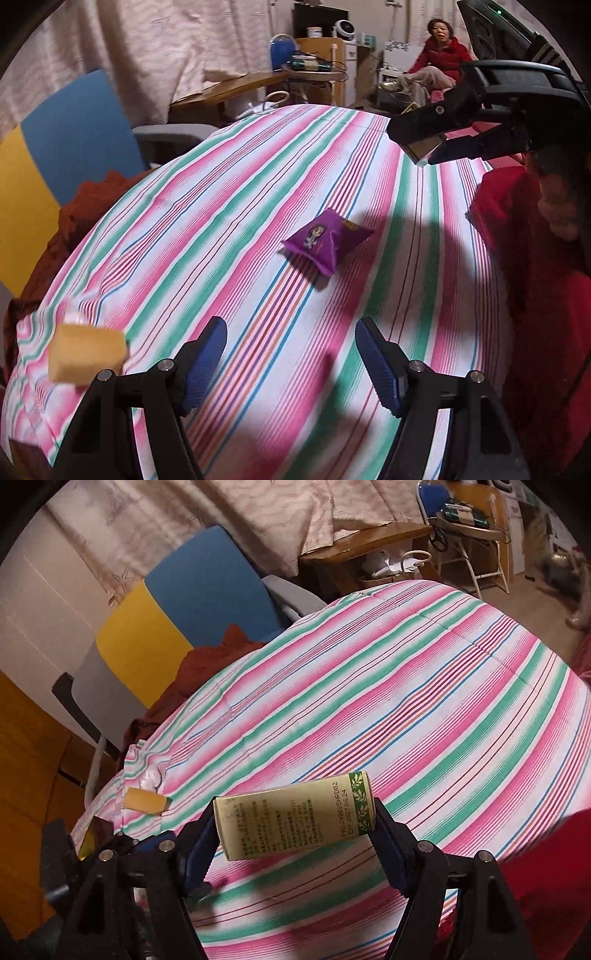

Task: Organize objects
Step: 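Grasp the purple packet with the left tool while the right tool holds the box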

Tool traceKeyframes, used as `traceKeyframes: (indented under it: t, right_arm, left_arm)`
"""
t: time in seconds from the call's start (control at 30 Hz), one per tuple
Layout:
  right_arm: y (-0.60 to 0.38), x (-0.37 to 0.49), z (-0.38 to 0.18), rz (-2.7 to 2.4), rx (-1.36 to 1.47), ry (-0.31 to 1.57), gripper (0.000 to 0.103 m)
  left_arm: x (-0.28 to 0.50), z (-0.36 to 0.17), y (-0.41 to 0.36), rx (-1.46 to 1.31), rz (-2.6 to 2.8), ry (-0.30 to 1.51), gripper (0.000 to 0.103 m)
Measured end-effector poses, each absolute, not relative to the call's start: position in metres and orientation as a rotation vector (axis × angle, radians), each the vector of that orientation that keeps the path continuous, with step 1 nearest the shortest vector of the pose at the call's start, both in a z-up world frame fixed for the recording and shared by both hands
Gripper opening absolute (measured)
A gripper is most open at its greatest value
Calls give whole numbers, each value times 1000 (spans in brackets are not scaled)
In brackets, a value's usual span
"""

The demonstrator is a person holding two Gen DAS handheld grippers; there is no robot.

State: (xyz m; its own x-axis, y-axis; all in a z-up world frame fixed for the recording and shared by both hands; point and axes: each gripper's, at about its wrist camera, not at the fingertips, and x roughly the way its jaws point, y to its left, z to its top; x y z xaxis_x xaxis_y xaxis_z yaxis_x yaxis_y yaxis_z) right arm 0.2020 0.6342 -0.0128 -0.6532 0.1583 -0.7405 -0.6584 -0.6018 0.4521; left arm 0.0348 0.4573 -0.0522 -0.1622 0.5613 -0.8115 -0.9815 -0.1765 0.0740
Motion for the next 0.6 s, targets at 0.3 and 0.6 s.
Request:
traceKeyframes:
  t: [0.3,0.6]
  right_arm:
    - [643,212,-14,2254,-855,1101,76]
    - [644,216,-15,2256,-830,1125,77]
  left_arm:
    - [30,-41,479,-689,1554,783,73]
    - [33,-53,521,-619,1423,918,73]
